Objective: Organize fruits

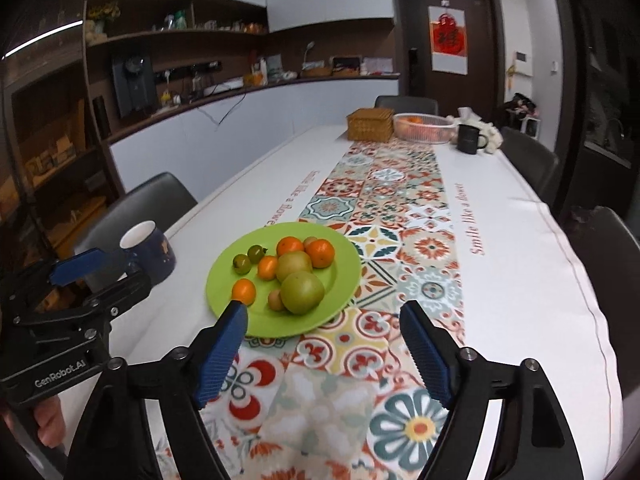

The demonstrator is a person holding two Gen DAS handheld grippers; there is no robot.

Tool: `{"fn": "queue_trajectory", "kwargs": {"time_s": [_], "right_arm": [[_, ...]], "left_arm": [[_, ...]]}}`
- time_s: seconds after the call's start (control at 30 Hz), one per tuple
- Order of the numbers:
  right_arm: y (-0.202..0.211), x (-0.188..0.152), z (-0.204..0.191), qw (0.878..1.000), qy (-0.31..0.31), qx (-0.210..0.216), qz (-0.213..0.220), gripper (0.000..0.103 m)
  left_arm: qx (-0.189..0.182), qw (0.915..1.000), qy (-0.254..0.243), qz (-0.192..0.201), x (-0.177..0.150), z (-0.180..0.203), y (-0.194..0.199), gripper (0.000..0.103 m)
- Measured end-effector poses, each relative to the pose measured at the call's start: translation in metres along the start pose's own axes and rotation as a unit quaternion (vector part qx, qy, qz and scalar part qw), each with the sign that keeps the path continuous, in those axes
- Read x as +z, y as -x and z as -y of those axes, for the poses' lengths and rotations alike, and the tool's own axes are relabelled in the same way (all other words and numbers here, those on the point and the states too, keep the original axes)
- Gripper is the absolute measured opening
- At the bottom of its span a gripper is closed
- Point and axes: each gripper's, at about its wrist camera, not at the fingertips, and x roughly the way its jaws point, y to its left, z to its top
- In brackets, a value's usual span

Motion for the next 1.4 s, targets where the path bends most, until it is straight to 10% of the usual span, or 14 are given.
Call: {"fn": "queue_trajectory", "kwargs": {"time_s": [1.4], "right_arm": [[0.101,-0.070,-0.006,0.998,0.006,-0.030,0.051,0.087]], "left_arm": [[0.013,0.9984,-0.001,0.054,-0.056,0.022,0.089,0.103]]}}
